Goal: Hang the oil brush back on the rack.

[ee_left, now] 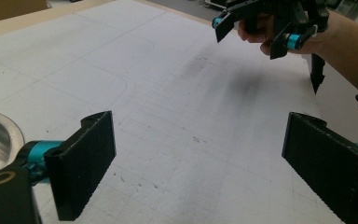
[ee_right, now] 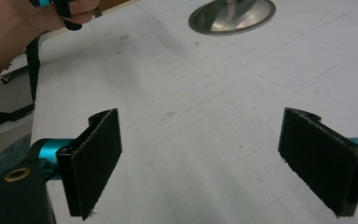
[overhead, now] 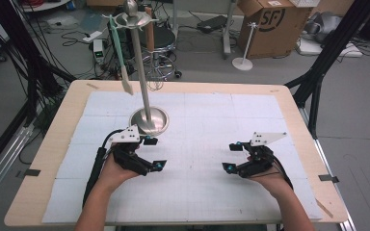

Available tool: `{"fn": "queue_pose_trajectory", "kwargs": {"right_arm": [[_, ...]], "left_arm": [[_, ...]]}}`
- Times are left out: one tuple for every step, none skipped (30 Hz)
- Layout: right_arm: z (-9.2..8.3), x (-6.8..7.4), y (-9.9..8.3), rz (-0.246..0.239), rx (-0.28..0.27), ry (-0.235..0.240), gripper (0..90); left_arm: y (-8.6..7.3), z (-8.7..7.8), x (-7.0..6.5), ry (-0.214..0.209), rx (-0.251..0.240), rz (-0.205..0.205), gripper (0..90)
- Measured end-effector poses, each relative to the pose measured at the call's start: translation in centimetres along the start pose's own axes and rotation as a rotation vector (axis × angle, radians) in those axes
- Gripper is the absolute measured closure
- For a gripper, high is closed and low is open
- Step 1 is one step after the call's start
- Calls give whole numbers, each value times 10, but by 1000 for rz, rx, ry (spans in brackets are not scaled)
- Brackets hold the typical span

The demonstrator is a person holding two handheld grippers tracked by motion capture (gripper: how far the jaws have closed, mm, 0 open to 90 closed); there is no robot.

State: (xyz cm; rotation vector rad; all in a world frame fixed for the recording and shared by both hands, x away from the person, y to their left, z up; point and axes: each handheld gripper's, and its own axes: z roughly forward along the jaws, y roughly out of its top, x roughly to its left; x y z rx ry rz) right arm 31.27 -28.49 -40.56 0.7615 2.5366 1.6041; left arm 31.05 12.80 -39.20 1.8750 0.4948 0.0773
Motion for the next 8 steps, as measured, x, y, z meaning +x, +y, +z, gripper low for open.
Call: {"fn": "queue_pose_trajectory", "kwargs": {"right_arm": [[0, 0, 0, -1, 0, -1, 127], [0, 0, 0, -2, 1, -1, 127], [1, 0, 0, -2, 1, 0, 127], [1, 0, 0, -1, 0, 0, 127], [0, 0, 0, -2, 1, 0, 127], [0, 0, 0, -1, 1, 0, 127], [0, 0, 0, -2, 0, 0, 127], [0, 0, 0, -3, 0, 0, 127]], "left_arm": [[0, 0, 0, 0, 0, 0, 102], [0, 0, 0, 2, -2, 0, 103], [0, -1, 0, 2, -4, -1, 103], [0, -1, 1, 1, -7, -6, 103], [-1, -2, 1, 4, -9, -8, 103], [-1, -2, 1, 4, -9, -7, 103], [-1, -2, 1, 3, -10, -9, 103], [-1, -2, 1, 3, -10, -9, 103]]}}
